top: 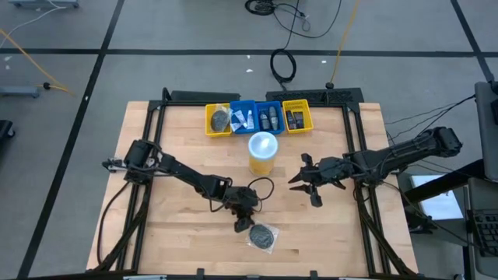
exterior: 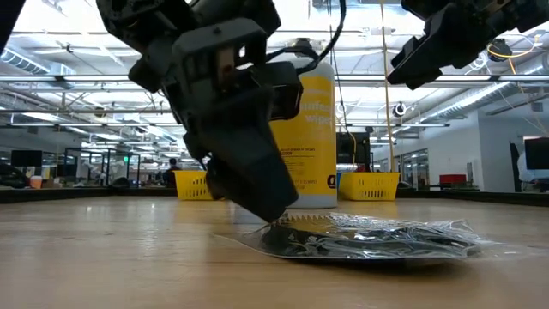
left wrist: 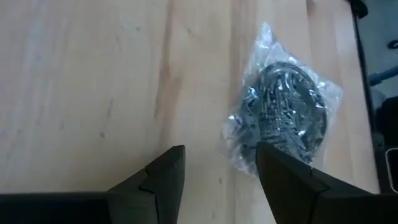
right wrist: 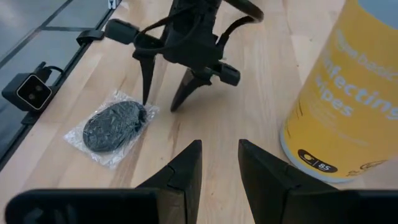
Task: Pick & Place Travel size toiletries
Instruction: Put the hairbrush into the left yellow basket
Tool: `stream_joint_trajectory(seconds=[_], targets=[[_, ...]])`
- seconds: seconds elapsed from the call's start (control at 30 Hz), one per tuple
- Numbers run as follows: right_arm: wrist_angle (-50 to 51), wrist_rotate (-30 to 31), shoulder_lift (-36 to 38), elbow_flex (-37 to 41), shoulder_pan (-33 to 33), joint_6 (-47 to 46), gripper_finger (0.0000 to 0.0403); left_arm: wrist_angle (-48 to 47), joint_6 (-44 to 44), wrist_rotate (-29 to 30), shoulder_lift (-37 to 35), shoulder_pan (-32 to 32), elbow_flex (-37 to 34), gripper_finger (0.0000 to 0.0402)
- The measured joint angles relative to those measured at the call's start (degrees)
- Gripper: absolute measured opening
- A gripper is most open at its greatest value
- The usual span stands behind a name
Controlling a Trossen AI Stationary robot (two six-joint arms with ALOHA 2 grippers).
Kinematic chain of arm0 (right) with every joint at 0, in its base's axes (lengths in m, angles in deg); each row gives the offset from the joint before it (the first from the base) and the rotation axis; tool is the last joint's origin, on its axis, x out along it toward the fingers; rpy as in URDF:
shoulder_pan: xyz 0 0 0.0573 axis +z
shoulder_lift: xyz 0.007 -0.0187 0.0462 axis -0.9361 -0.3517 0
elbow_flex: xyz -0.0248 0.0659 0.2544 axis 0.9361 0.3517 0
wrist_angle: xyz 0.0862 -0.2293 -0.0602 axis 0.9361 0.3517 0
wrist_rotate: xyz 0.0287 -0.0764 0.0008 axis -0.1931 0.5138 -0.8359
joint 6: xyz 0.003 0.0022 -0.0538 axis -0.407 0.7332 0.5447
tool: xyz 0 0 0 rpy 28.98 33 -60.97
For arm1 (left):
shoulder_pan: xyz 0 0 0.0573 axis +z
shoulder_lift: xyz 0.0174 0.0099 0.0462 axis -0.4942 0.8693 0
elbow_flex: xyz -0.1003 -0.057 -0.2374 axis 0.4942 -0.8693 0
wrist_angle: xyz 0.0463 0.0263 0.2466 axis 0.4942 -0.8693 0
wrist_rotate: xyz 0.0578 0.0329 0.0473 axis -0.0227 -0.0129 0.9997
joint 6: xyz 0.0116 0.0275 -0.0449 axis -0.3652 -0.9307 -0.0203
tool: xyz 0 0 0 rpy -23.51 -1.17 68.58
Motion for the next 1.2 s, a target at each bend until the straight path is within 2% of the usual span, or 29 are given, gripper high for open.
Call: stream_joint_trajectory(seconds=[0.23, 0.53, 0.73, 0.93, 1.2], targets=[[0.24, -0.01, 0.00, 0.01, 0.00, 0.00, 0.0100, -0.72, 0.49, -0.68, 0.08, -1.03, -0.05, 0.0197], [-0.20, 0.00, 0.01, 0.01, -0.02, 0.85, 0.0100, 5.27, 1.07, -2.84, 2.26, -1.01, -0.01, 0.0193], [-0.16, -0.02, -0.01, 0.01, -0.02, 0.87, 0.0100, 7.26, 1.76, -3.55, 4.61, -1.23, 0.13, 0.0131], [-0.15, -0.02, -0.01, 0.01, -0.02, 0.87, 0.0100, 6.83, -1.08, -4.24, 4.25, -1.25, 0.03, 0.0018], [-0.15, -0.04, -0.01, 0.01, -0.02, 0.87, 0.0100, 5.94, -2.31, -3.51, 2.46, -1.31, -0.16, 0.0001]])
